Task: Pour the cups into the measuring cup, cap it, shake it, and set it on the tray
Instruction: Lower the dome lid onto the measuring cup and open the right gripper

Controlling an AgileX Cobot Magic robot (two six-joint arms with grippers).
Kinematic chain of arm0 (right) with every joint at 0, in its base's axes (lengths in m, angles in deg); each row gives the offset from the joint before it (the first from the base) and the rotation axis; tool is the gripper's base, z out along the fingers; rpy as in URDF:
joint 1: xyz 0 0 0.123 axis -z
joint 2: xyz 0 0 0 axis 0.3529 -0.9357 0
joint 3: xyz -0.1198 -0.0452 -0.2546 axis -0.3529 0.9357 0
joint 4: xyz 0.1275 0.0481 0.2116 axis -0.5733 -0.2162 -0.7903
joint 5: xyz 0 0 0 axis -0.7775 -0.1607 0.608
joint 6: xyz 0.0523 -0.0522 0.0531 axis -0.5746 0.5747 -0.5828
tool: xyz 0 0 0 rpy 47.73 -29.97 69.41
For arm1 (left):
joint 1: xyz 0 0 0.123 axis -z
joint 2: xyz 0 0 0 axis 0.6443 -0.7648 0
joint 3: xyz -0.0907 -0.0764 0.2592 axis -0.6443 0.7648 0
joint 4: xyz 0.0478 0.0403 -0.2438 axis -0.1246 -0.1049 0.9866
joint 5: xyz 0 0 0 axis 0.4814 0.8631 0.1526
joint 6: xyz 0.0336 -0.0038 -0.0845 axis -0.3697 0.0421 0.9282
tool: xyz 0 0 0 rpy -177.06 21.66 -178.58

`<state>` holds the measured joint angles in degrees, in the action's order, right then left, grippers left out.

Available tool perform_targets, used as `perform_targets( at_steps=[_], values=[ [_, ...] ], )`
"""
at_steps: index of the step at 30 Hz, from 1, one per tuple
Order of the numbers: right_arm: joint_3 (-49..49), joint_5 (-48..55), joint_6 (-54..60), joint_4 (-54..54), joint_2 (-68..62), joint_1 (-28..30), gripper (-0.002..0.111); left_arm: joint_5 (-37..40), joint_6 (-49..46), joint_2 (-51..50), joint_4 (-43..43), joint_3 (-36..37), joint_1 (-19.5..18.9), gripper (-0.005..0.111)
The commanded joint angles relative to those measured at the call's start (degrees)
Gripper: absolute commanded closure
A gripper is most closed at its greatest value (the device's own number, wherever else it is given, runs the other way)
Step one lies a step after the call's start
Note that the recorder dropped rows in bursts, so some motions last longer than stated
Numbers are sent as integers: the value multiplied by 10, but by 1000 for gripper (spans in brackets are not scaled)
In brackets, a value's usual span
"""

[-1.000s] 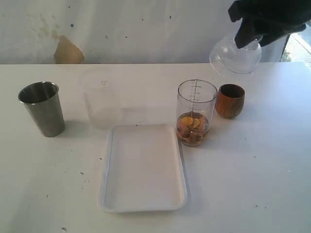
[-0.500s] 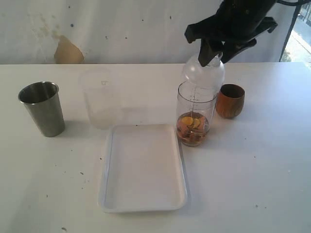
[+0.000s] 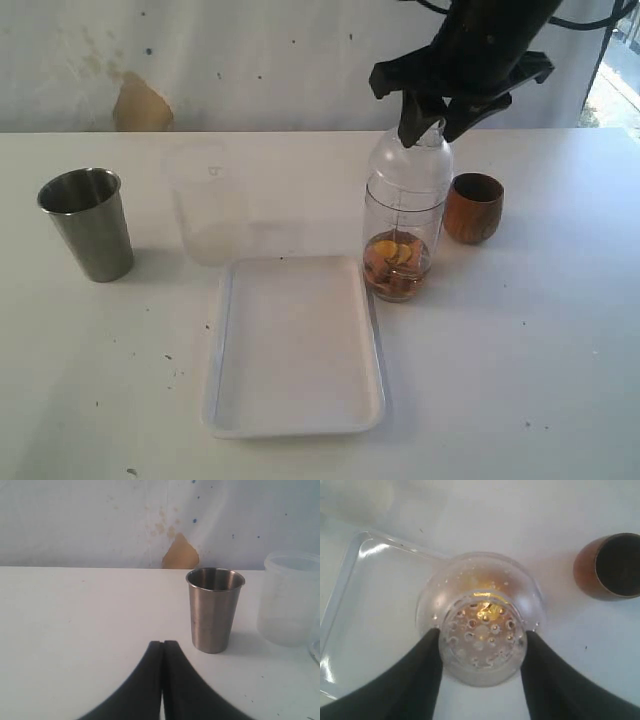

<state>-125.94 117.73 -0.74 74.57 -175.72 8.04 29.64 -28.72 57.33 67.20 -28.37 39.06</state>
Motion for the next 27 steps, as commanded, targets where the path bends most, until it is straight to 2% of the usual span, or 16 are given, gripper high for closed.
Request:
perform_targets(
  at_steps=[1, 23, 27],
  values=[
    [0, 5, -2, -2, -9, 0, 108, 1, -2, 3, 3, 4, 1, 107],
    [2, 5, -1, -2, -26, 0, 108, 1, -2, 3, 3, 4, 1, 107],
    [2, 5, 32, -17, -26, 0, 108, 1, -2, 3, 3, 4, 1, 107]
  ],
)
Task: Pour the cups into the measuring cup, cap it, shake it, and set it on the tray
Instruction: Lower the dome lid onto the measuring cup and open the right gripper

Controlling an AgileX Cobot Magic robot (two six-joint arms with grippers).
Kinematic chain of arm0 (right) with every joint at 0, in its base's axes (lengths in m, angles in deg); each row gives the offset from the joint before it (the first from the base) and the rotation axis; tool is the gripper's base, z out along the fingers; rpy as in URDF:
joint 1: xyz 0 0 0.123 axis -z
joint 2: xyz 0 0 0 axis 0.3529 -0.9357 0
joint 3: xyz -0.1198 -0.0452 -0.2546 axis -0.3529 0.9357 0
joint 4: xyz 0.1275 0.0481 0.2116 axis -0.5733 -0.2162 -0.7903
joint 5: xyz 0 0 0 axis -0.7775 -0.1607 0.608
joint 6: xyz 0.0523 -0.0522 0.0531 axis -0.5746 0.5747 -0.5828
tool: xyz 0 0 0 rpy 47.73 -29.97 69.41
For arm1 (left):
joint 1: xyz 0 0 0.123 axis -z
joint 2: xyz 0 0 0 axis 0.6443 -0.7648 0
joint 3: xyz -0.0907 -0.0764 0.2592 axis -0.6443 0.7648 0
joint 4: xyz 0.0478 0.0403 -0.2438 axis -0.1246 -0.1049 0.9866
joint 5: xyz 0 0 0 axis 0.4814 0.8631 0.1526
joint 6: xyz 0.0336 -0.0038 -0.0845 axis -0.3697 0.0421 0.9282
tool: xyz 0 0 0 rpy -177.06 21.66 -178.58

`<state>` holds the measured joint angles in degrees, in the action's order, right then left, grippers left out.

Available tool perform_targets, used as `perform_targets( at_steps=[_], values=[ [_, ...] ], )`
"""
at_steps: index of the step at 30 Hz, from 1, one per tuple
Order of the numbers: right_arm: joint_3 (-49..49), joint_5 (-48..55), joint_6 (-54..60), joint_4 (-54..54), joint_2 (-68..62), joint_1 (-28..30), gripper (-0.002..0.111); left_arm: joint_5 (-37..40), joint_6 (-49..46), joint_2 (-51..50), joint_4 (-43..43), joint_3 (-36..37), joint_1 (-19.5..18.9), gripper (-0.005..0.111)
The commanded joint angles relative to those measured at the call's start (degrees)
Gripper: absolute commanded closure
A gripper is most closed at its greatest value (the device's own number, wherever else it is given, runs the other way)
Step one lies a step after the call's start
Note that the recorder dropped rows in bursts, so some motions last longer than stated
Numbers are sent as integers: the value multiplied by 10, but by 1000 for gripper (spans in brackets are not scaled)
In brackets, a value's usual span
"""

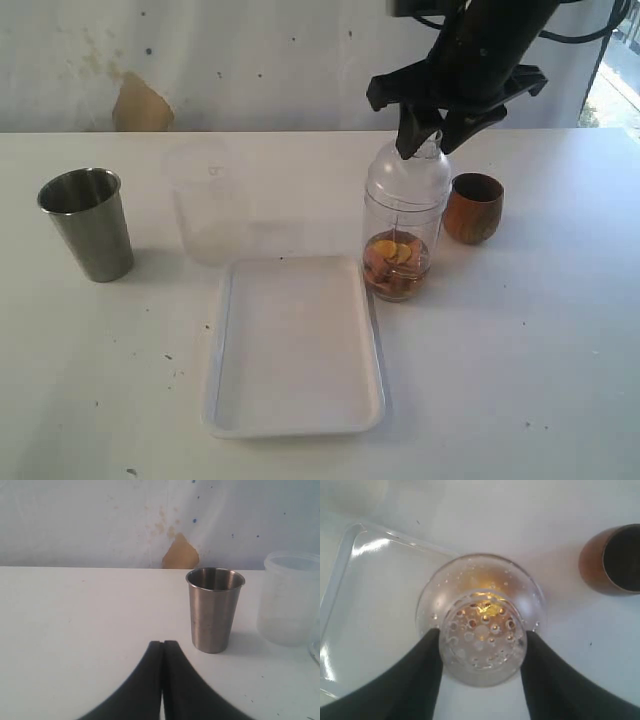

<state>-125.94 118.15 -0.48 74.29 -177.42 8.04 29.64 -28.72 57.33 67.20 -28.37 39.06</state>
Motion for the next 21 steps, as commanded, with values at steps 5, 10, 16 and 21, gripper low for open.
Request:
perform_targets(
  at_steps=[5, 10, 16, 21],
  values=[
    [2, 1, 34, -21, -9, 0, 96, 1, -2, 3, 3, 4, 1, 107],
    [2, 1, 32, -21, -9, 0, 66, 1, -2, 3, 3, 4, 1, 107],
    [0, 1, 32, -17, 1, 0, 50, 1, -2, 3, 3, 4, 1, 107],
    [-1, -23, 33, -1, 28, 0, 50, 1, -2, 3, 3, 4, 1, 107]
  ],
)
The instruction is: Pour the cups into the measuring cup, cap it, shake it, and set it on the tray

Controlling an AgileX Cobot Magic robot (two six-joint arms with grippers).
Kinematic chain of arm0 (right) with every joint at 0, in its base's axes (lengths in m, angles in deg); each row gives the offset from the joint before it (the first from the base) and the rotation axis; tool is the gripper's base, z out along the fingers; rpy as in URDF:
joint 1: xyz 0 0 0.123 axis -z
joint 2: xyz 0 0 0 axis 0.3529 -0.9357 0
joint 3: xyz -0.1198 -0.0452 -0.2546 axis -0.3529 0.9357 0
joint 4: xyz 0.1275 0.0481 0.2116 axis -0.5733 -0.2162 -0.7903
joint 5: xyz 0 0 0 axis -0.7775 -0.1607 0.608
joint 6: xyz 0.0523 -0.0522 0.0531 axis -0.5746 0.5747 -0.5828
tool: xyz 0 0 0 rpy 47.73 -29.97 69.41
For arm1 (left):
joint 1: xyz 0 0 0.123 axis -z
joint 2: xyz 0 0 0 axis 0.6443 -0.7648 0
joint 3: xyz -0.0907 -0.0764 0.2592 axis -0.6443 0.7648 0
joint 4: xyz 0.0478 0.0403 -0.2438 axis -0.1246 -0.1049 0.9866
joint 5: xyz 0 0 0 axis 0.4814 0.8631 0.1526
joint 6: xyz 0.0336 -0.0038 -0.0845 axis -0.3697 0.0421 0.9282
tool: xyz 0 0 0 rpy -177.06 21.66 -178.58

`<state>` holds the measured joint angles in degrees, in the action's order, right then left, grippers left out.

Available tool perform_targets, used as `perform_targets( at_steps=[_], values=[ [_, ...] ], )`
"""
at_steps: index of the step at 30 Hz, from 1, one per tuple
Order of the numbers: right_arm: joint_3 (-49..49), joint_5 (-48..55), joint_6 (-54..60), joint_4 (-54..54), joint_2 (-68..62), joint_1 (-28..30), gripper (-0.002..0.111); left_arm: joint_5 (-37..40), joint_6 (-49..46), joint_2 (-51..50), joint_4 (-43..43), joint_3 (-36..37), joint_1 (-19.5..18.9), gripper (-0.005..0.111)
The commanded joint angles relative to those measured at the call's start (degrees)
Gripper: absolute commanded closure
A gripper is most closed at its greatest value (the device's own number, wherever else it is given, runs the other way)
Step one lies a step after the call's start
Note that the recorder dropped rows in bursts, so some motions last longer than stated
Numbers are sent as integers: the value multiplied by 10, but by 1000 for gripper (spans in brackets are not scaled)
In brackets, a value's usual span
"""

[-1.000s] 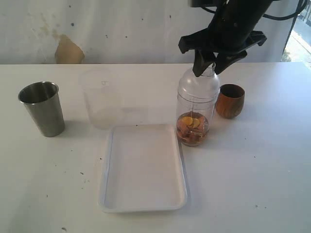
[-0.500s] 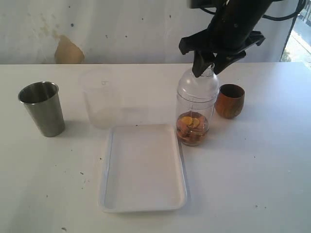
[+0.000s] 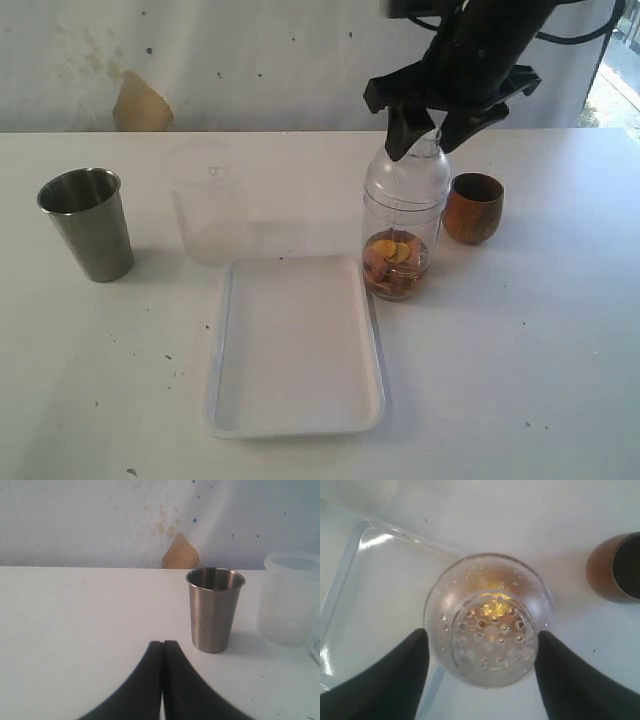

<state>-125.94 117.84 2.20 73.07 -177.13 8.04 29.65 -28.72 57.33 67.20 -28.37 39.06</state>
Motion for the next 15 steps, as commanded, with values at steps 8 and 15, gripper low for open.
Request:
perform_targets(
  at_steps=[8, 15],
  values=[
    [-1, -81, 12, 4, 79, 0, 85, 1, -2, 3, 3, 4, 1, 107],
    [15, -74, 44, -26, 48, 0, 108, 1, -2, 3, 3, 4, 1, 107]
  ],
)
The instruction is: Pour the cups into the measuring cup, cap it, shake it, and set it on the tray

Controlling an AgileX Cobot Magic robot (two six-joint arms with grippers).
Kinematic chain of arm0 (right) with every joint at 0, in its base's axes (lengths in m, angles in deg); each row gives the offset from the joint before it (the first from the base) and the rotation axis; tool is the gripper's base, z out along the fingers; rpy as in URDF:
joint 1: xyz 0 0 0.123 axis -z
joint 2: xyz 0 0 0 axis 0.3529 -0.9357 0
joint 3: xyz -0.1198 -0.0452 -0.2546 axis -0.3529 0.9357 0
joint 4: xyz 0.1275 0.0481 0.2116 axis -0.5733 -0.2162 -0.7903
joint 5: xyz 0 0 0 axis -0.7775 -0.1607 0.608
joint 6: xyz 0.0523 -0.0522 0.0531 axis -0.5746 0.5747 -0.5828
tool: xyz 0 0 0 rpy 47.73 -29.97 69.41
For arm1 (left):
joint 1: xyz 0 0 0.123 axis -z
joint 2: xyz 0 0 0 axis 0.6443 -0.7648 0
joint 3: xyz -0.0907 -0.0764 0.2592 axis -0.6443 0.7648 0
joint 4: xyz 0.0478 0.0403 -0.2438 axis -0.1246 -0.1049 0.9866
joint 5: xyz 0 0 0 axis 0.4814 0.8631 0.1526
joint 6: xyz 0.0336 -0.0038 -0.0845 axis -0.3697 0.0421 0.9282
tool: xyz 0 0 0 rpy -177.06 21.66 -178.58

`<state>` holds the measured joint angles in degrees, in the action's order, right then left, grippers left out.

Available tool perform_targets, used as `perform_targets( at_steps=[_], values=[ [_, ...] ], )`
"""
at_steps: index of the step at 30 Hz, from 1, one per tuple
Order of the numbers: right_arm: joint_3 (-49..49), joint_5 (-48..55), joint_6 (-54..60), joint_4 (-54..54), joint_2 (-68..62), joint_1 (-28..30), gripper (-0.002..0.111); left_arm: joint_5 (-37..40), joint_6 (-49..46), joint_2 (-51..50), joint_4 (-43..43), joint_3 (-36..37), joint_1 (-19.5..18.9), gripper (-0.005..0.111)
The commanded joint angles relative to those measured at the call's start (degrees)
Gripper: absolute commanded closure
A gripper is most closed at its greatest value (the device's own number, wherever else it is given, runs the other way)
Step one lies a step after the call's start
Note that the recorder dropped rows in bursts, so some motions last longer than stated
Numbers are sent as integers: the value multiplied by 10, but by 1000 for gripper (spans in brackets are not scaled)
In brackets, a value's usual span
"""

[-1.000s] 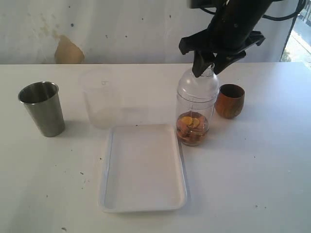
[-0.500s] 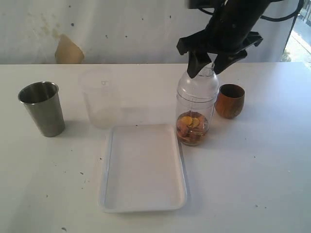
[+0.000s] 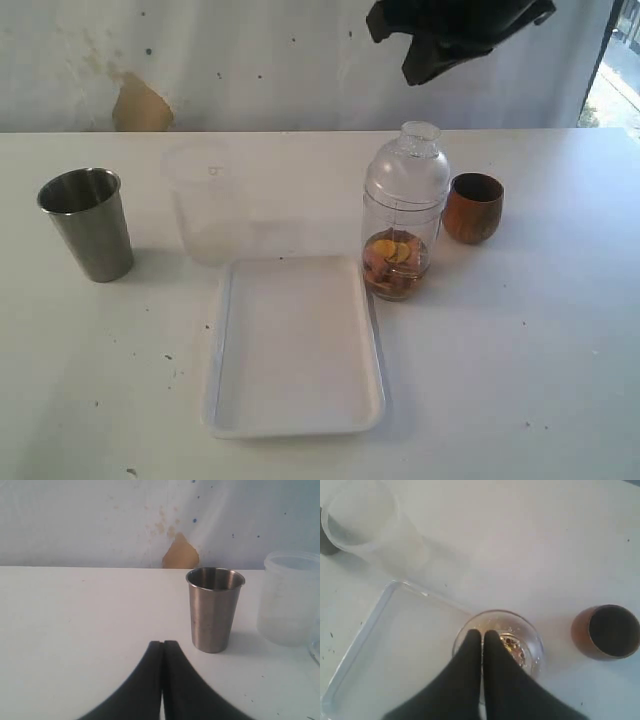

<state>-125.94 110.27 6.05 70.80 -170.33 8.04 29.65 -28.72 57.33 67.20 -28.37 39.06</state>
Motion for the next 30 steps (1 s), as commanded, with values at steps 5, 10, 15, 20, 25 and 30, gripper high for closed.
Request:
perform_targets(
  at_steps=[5, 10, 15, 20, 25, 30],
  values=[
    [35, 3, 6, -1, -32, 0, 108, 1, -2, 3, 3, 4, 1, 107],
    [35, 8, 6, -1, -38, 0, 108, 1, -2, 3, 3, 4, 1, 107],
    [35, 12, 6, -1, -49, 0, 108, 1, -2, 3, 3, 4, 1, 107],
    [35, 25, 6, -1, -55, 0, 108, 1, -2, 3, 3, 4, 1, 107],
    [35, 26, 6, 1, -55, 0, 108, 1, -2, 3, 3, 4, 1, 107],
    [34, 10, 6, 1, -55, 0, 108, 1, -2, 3, 3, 4, 1, 107]
  ],
)
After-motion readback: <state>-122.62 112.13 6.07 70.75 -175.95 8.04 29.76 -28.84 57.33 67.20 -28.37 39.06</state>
